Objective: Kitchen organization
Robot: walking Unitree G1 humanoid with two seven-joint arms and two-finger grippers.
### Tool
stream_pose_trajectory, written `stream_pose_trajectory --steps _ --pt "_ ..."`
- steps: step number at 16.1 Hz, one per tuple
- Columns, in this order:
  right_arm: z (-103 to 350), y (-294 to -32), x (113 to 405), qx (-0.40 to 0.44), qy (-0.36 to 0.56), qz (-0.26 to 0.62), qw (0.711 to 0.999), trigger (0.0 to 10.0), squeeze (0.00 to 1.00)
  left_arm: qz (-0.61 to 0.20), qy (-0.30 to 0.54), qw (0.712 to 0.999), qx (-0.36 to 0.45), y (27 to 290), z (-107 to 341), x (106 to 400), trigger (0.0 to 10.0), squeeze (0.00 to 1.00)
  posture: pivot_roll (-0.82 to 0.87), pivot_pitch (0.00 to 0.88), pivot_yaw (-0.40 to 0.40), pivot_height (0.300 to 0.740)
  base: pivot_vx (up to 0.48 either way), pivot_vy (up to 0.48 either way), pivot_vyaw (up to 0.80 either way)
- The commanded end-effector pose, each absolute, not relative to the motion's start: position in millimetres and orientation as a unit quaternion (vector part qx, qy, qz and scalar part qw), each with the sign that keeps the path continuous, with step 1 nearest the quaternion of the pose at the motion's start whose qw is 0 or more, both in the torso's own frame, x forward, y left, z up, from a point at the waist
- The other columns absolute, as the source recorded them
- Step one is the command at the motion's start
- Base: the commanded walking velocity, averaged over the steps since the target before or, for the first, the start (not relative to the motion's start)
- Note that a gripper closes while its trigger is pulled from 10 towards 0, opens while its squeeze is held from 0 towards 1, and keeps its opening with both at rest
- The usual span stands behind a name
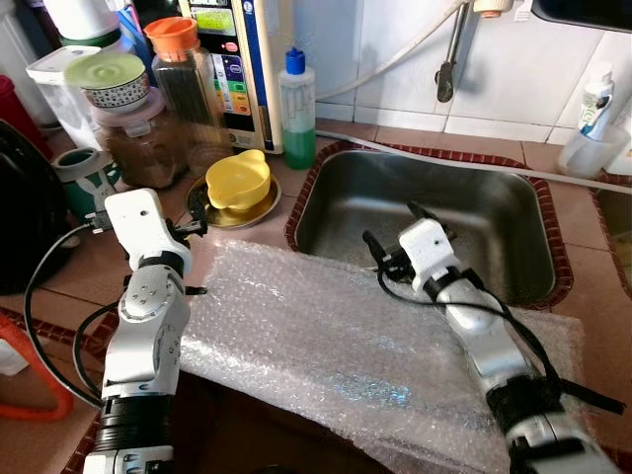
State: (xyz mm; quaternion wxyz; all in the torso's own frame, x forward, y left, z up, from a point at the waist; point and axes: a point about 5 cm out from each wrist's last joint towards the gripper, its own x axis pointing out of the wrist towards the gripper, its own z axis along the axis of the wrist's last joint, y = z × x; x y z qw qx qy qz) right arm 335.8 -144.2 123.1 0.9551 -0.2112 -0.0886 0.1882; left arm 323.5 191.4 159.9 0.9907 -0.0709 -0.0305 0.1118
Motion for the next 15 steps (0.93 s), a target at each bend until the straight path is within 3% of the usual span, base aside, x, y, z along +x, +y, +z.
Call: stream_pose_trajectory --steps 1,2,3,10,11,12,15 --pt "131 -142 331 -0.201 -0.102 0.183 0.957 10.0 1.0 0.123 -0.023 0.989 -0.083 194 158 325 10.0 1.0 0.05 0.048 0.077 0.74 0.0 0.0 0.0" --pt "133 -142 329 -0.198 -0.105 0.183 0.957 10.0 1.0 0.124 -0.021 0.988 -0.089 194 157 326 10.0 1.0 0.05 0.048 0.077 0.74 0.0 0.0 0.0" --pt "139 -138 324 -0.19 -0.117 0.189 0.956 10.0 1.0 0.123 -0.012 0.987 -0.103 194 154 328 10.0 0.0 0.05 0.048 0.075 0.74 0.0 0.0 0.0" --pt "157 -126 308 -0.184 -0.124 0.207 0.953 10.0 1.0 0.133 0.064 0.957 -0.25 192 137 344 10.0 0.0 0.04 0.048 0.081 0.74 0.0 0.0 0.0" --pt "157 -126 307 -0.185 -0.122 0.207 0.953 10.0 1.0 0.134 0.068 0.954 -0.26 193 135 345 6.7 0.0 0.04 0.049 0.083 0.74 0.0 0.0 0.0" --pt "158 -127 306 -0.185 -0.122 0.207 0.953 10.0 1.0 0.132 0.068 0.95 -0.275 192 135 345 0.3 0.0 0.04 0.049 0.083 0.74 0.0 0.0 0.0" --pt "161 -126 305 -0.181 -0.122 0.215 0.952 10.0 1.0 0.126 0.077 0.941 -0.305 190 133 346 0.0 0.0 0.03 0.05 0.084 0.74 0.0 0.0 0.0"
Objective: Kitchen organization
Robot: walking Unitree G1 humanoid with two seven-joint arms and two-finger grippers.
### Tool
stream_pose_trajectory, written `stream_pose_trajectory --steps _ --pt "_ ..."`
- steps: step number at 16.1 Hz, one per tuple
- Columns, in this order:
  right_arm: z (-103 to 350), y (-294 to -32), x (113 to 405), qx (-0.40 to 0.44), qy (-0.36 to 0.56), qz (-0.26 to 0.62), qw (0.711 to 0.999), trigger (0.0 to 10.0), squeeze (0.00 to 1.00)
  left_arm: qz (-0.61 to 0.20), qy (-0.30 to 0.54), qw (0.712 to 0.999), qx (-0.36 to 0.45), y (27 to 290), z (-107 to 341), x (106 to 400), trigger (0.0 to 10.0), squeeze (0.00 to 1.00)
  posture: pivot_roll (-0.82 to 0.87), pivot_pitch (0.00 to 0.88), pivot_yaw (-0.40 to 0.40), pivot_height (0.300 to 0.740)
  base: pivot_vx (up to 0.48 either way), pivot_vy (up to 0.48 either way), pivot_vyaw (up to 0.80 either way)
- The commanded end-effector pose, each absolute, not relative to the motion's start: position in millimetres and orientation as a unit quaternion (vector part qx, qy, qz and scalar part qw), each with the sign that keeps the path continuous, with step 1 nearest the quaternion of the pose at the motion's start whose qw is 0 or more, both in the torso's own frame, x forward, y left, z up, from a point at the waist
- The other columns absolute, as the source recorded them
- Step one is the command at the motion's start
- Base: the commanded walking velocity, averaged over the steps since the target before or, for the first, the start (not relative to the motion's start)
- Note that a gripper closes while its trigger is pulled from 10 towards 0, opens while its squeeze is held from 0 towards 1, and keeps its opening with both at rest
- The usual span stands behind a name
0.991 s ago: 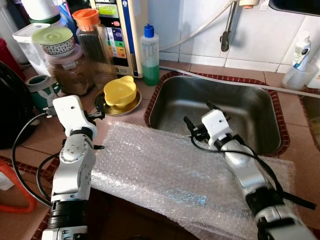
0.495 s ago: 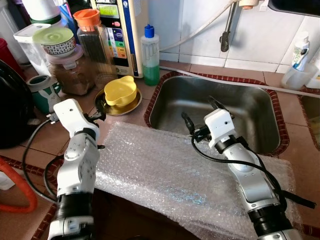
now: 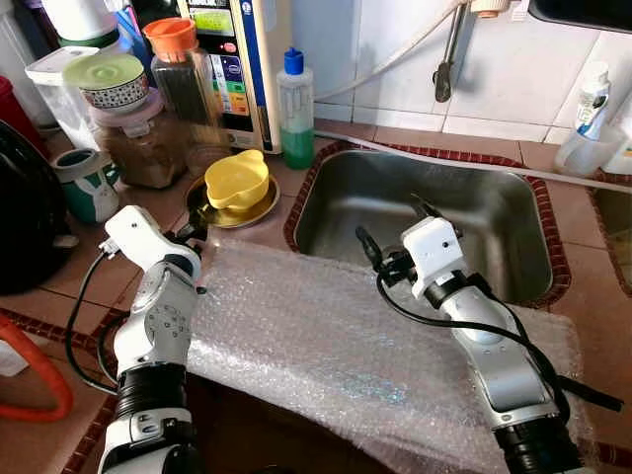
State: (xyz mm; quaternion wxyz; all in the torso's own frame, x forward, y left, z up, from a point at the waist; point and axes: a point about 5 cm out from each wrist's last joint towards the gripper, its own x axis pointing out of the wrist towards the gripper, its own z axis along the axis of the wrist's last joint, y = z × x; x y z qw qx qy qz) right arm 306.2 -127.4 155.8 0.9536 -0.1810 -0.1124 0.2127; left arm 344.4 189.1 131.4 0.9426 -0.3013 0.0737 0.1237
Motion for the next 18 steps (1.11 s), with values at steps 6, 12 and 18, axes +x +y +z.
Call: stream_pose_trajectory --steps 6,12,18 --pt "168 -111 290 -0.149 -0.129 0.286 0.938 10.0 1.0 0.123 0.075 0.936 -0.321 191 133 347 0.0 0.0 0.04 0.05 0.085 0.74 0.0 0.0 0.0" --pt "181 -103 286 -0.118 -0.135 0.314 0.932 10.0 0.85 0.126 0.078 0.928 -0.341 190 133 348 0.0 0.0 0.03 0.047 0.088 0.74 0.0 0.0 0.0" --pt "182 -96 278 -0.104 -0.129 0.347 0.923 10.0 0.44 0.139 0.071 0.921 -0.357 194 137 345 0.0 0.0 0.03 0.046 0.087 0.74 0.0 0.0 0.0"
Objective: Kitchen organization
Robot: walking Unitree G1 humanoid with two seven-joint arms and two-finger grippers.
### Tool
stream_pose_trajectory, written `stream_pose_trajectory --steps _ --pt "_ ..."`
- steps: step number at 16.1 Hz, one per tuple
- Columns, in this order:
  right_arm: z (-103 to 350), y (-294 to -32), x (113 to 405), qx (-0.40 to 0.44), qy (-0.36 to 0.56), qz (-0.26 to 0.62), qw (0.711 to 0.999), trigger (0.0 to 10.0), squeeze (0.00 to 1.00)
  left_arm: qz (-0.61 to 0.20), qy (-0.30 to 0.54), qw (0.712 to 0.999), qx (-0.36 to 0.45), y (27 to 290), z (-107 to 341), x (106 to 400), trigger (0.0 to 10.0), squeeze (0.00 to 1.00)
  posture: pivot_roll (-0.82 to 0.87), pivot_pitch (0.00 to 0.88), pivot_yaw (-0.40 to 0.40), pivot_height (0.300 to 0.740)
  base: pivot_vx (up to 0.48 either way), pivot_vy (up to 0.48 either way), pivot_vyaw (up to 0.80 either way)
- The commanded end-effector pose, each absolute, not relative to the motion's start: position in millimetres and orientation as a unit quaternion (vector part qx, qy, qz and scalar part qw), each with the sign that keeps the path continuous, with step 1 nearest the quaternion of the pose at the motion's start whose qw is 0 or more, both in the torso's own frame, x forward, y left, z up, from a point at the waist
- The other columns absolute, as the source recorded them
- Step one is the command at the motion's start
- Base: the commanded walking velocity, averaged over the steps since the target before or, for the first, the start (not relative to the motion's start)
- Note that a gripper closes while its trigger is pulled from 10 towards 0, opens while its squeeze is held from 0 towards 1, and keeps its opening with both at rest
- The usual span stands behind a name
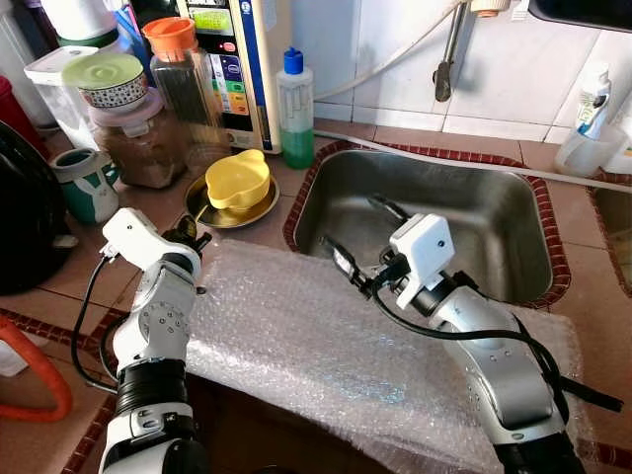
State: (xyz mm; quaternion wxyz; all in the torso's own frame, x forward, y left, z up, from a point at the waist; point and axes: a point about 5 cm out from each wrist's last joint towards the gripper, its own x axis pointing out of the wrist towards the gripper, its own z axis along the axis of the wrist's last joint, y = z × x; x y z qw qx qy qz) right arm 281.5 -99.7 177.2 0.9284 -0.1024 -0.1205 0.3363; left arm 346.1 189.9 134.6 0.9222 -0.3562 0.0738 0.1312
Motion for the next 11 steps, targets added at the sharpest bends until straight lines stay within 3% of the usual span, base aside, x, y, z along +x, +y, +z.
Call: stream_pose_trajectory --steps 1,7,11 --pt "182 -97 278 -0.104 -0.127 0.347 0.923 10.0 0.44 0.142 0.071 0.918 -0.363 193 138 345 0.0 0.0 0.03 0.047 0.087 0.74 0.0 0.0 0.0" --pt "180 -97 278 -0.114 -0.117 0.348 0.923 10.0 0.43 0.15 0.073 0.906 -0.389 194 143 340 0.0 0.0 0.03 0.05 0.086 0.74 0.0 0.0 0.0" --pt "179 -97 278 -0.12 -0.116 0.349 0.922 10.0 0.42 0.139 0.016 0.926 -0.35 196 161 337 0.0 0.0 0.03 0.048 0.085 0.74 0.0 0.0 0.0"
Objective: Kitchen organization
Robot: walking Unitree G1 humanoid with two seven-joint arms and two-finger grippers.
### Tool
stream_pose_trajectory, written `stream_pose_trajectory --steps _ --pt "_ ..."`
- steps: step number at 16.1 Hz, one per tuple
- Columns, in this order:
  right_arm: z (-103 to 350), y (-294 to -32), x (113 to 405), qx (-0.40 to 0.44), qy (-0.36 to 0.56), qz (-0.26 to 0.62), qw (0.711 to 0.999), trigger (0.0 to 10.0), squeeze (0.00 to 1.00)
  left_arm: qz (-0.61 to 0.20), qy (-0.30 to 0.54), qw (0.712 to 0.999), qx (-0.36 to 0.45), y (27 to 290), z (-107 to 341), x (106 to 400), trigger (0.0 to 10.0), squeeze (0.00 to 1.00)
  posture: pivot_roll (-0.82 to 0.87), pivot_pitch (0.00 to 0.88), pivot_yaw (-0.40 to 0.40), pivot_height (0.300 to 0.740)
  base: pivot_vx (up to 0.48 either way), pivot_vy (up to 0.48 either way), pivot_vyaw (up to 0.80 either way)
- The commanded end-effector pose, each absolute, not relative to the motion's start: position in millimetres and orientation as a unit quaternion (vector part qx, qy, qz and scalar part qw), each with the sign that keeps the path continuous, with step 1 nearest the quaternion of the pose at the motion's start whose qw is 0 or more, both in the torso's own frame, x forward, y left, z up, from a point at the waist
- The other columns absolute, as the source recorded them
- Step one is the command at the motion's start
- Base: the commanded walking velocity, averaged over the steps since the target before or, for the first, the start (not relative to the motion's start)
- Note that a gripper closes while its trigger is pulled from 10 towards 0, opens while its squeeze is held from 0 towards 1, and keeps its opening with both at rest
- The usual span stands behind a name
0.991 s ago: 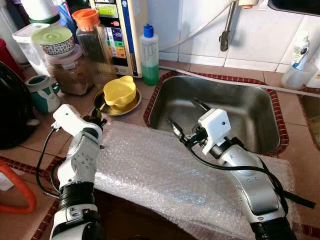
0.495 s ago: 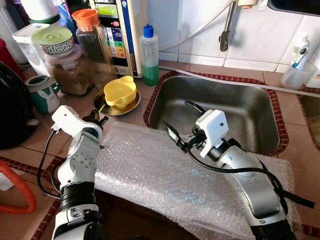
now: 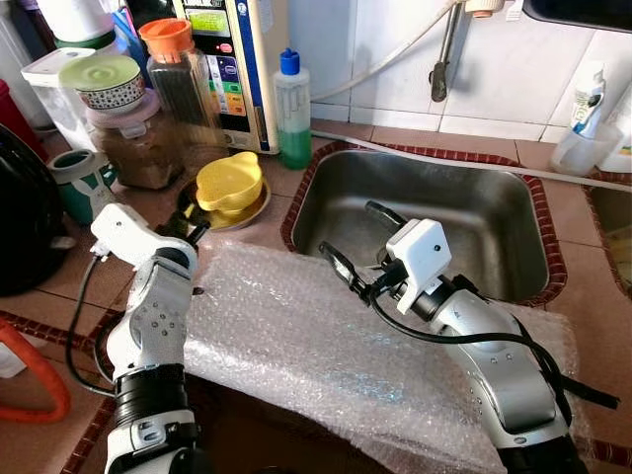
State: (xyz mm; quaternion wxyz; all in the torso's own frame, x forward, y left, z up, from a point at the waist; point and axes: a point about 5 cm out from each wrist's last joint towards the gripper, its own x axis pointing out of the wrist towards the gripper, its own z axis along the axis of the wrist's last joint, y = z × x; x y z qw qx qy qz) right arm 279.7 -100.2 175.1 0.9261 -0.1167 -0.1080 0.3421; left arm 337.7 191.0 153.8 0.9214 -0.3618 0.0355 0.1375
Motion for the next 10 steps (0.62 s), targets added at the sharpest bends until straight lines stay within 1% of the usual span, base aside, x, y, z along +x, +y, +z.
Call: stream_pose_trajectory --steps 1,4,6,7,8,9,10 --pt "180 -96 278 -0.12 -0.117 0.348 0.922 10.0 0.42 0.143 -0.012 0.932 -0.332 199 167 334 0.0 0.0 0.03 0.049 0.084 0.74 0.0 0.0 0.0" --pt "183 -99 282 -0.111 -0.122 0.33 0.93 10.0 0.4 0.097 -0.049 0.937 -0.333 191 179 334 0.0 0.0 0.03 0.048 0.08 0.74 0.0 0.0 0.0" --pt "184 -102 285 -0.108 -0.125 0.314 0.935 10.0 0.35 0.077 -0.067 0.939 -0.328 187 185 334 0.0 0.0 0.03 0.048 0.079 0.74 0.0 0.0 0.0" --pt "185 -104 287 -0.106 -0.126 0.303 0.939 10.0 0.29 0.06 -0.08 0.94 -0.327 183 189 334 0.0 0.0 0.03 0.047 0.079 0.74 0.0 0.0 0.0" --pt "187 -107 291 -0.089 -0.126 0.282 0.947 10.0 0.13 0.024 -0.082 0.936 -0.341 175 193 335 0.0 0.0 0.03 0.047 0.079 0.74 0.0 0.0 0.0" --pt "189 -112 296 -0.059 -0.125 0.254 0.957 10.0 0.0 -0.024 -0.064 0.925 -0.375 162 193 335 0.0 0.0 0.03 0.046 0.079 0.74 0.0 0.0 0.0" --pt "192 -117 302 -0.02 -0.124 0.226 0.966 10.0 0.0 -0.071 -0.052 0.909 -0.407 148 194 335 0.0 0.0 0.03 0.044 0.079 0.74 0.0 0.0 0.0"
